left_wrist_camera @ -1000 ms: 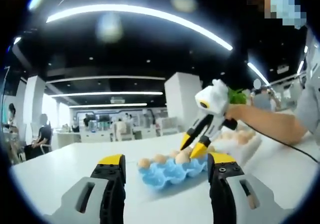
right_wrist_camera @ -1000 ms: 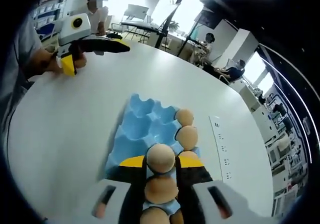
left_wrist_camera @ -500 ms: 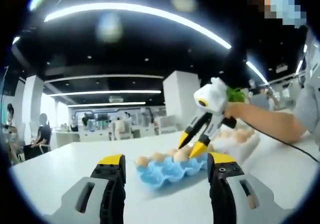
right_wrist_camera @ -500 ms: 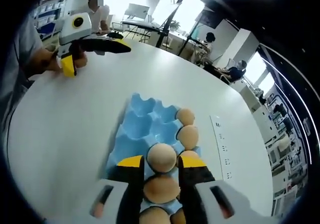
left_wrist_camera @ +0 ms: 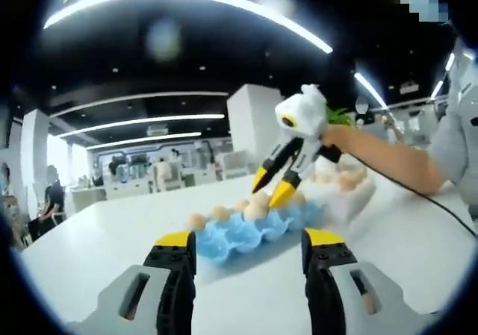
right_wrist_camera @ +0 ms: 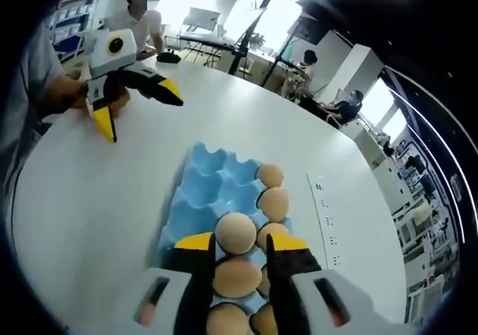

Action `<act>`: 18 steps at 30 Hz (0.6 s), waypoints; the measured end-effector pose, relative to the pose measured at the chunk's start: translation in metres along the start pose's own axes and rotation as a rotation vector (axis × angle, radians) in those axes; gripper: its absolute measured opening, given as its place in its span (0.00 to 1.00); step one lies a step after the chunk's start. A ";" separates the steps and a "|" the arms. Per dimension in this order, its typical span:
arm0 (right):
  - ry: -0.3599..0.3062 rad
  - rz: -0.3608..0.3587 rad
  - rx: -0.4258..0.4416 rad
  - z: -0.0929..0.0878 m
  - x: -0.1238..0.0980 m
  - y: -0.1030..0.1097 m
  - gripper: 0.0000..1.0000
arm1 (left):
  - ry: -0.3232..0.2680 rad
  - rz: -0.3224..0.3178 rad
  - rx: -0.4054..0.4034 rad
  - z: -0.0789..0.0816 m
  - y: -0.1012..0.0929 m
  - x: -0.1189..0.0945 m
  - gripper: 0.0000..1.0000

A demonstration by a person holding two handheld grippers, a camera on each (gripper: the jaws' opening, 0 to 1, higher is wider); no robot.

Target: Pick up the eggs on the table and place them into the egg tray on the table

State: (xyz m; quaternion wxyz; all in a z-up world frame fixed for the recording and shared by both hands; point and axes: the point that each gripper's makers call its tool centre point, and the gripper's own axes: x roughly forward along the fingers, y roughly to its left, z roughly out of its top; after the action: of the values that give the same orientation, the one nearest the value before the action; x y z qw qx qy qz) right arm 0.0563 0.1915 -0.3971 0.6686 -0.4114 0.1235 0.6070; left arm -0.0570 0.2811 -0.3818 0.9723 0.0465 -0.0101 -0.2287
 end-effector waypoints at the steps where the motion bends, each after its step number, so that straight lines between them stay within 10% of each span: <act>1: -0.003 -0.003 0.002 0.000 -0.001 -0.001 0.29 | 0.000 -0.004 -0.006 0.000 0.000 0.000 0.56; 18: -0.023 -0.083 0.004 0.007 -0.041 -0.016 0.30 | 0.010 -0.053 -0.013 -0.002 -0.010 0.002 0.51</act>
State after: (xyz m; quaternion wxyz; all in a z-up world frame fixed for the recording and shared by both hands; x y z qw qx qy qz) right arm 0.0593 0.1691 -0.3590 0.6953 -0.4080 0.0999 0.5832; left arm -0.0594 0.2717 -0.3848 0.9663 0.0415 -0.0027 -0.2542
